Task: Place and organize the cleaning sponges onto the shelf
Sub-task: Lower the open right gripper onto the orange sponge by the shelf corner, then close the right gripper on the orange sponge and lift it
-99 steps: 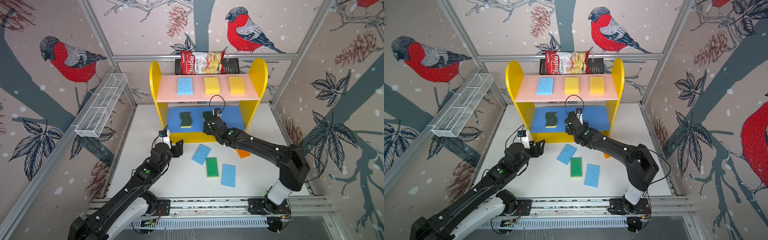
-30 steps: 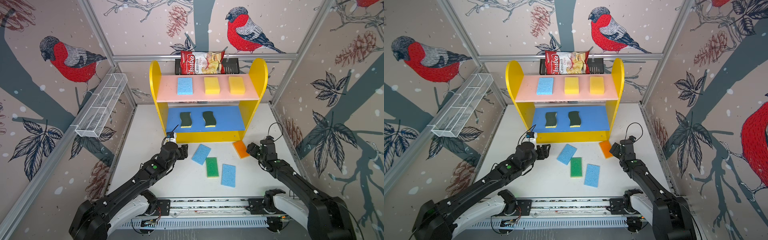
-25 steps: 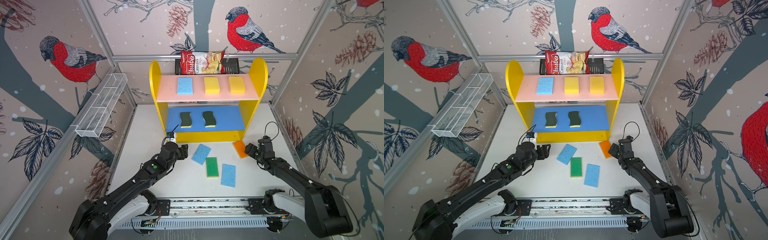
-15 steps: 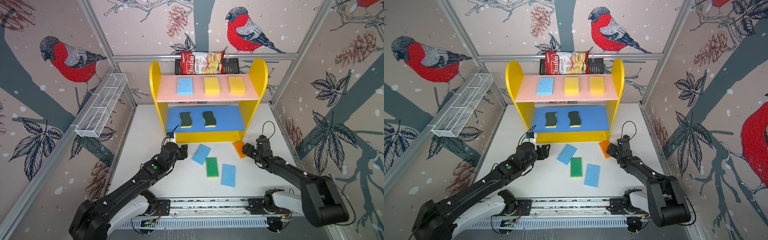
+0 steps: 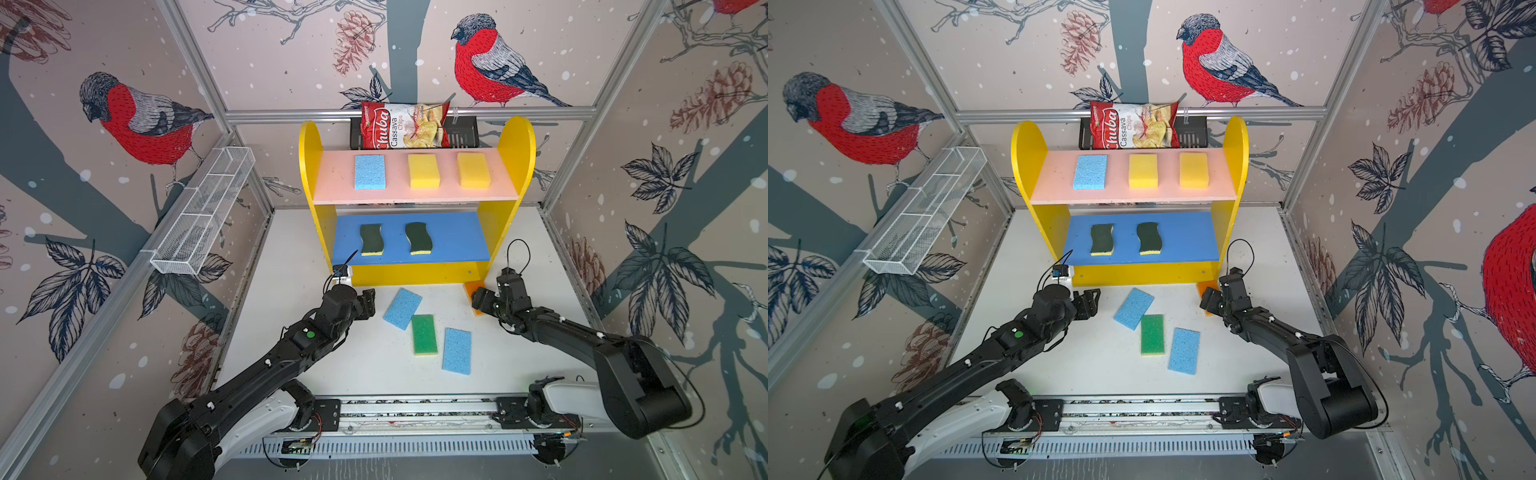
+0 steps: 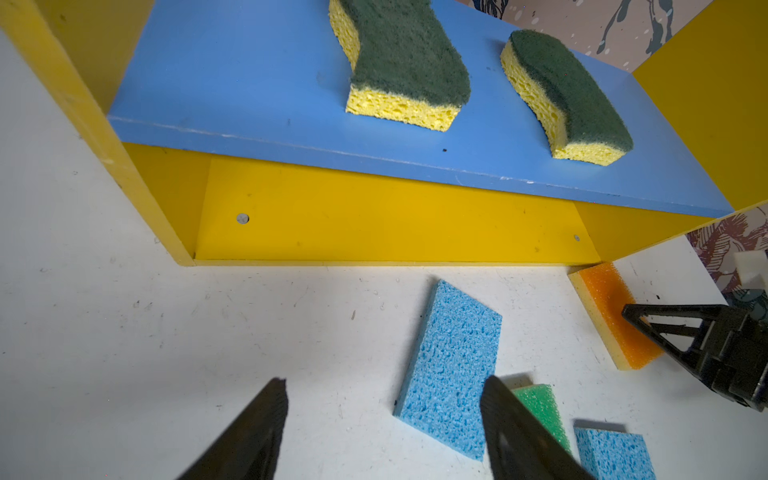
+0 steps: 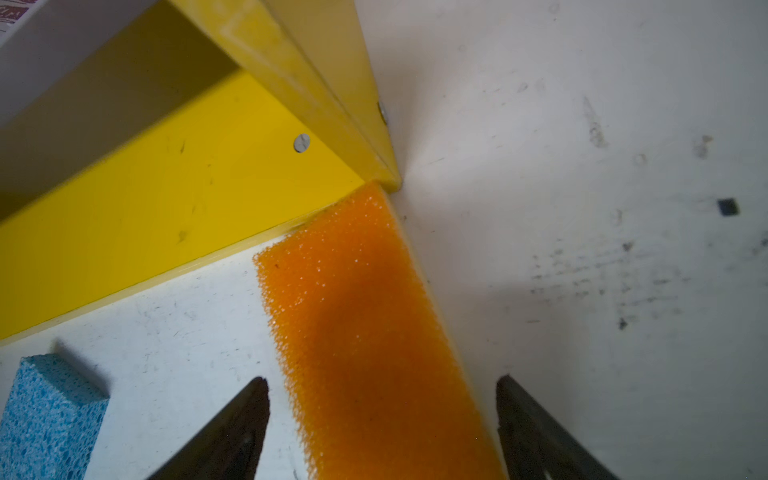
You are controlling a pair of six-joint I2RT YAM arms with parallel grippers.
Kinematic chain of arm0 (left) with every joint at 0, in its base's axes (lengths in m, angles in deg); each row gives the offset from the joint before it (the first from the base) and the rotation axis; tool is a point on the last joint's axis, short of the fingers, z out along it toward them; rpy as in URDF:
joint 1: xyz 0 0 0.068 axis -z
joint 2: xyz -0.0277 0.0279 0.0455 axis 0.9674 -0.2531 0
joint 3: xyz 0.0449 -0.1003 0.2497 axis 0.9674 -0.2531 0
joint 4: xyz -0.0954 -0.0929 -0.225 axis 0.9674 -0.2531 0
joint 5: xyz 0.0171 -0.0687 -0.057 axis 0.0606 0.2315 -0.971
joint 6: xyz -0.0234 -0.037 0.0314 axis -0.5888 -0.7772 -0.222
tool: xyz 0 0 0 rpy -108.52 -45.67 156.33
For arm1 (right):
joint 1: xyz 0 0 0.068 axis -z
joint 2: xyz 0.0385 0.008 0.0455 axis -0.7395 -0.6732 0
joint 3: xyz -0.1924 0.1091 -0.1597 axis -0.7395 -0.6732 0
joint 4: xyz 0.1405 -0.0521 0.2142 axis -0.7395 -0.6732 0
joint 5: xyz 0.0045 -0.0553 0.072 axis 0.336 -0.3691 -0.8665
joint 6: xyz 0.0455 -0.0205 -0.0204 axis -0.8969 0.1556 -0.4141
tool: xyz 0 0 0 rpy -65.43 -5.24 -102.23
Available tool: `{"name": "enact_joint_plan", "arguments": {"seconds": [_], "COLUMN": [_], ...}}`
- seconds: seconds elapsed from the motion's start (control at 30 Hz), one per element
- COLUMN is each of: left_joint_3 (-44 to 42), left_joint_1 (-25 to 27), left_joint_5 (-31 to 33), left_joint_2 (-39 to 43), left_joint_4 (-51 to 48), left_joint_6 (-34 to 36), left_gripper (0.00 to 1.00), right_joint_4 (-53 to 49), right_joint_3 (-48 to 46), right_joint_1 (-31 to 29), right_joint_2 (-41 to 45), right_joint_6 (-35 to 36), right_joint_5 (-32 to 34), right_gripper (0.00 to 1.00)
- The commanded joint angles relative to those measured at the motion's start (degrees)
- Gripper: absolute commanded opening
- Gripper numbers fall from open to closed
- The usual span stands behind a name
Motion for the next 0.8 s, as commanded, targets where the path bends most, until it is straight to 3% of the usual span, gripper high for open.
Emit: {"name": "enact_joint_plan", "arguments": {"seconds": [0.0,0.2,0.77], "left_joint_3": [-0.2,-0.71,-1.22], "left_joint_1": [0.03,0.03,0.03], "left_joint_5": [0.83,0.74,1.71], "left_joint_2": [0.69,1.61,4.53], "left_joint_4": [0.08,0.07,-2.21], "left_joint_6": [0.1,-0.07,0.11], "left_gripper": [0.74,0.74,0.74], "right_joint_4": [-2.13,-3.58,-14.58], "right_joint_3": [1.28,3.18,13.21], "right_joint_1": [-2.31,-6.86,-19.53], "right_joint_2": [-0.11,-2.29,-10.6], "right_joint_6": [0.1,-1.53,-5.43], "right_joint_5": [2.39,3.9,19.47], "right_gripper": [0.86,0.86,0.89]}}
